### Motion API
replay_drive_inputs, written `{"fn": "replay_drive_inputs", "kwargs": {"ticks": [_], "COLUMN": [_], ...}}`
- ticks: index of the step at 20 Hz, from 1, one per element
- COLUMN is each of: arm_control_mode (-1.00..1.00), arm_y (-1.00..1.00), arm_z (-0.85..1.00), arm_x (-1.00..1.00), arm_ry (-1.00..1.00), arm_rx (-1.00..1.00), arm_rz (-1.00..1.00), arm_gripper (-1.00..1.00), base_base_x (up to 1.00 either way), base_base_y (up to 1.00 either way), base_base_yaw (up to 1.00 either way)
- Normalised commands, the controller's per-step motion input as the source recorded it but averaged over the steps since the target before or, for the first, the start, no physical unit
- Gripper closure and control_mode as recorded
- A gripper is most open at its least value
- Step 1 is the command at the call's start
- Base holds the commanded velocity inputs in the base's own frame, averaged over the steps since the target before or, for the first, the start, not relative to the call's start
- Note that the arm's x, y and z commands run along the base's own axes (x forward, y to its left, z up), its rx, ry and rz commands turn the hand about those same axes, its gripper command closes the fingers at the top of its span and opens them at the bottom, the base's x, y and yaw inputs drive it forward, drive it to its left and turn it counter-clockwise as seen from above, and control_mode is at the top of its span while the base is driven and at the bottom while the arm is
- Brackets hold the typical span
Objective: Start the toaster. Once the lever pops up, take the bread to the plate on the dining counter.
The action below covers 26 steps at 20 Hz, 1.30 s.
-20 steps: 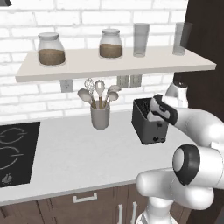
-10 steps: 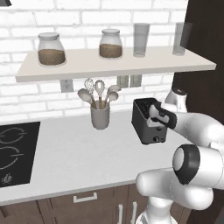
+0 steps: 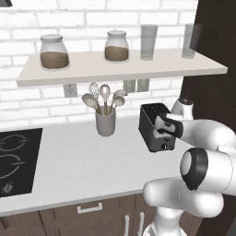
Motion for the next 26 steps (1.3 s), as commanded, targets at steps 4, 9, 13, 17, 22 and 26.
{"fn": "replay_drive_inputs", "kwargs": {"ticks": [4,9,13,17,22,26], "arm_control_mode": [-1.00,-1.00,-1.00,-1.00,-1.00,-1.00], "arm_y": [-0.02,-0.15,-0.03,0.00,-0.04,0.00], "arm_z": [0.20,0.61,0.52,0.16,0.00,0.00], "arm_x": [-0.43,-0.30,-0.14,-0.09,-0.07,-0.01], "arm_ry": [-0.06,-0.06,-0.08,-0.36,-0.32,-0.28], "arm_rx": [0.00,0.04,0.08,0.03,0.02,0.00], "arm_rz": [0.00,0.00,0.00,0.00,0.00,0.00], "arm_gripper": [1.00,1.00,1.00,1.00,1.00,1.00], "base_base_x": [0.00,0.00,0.00,0.00,0.00,0.00], "base_base_y": [0.00,0.00,0.00,0.00,0.00,0.00], "base_base_yaw": [0.00,0.00,0.00,0.00,0.00,0.00]}}
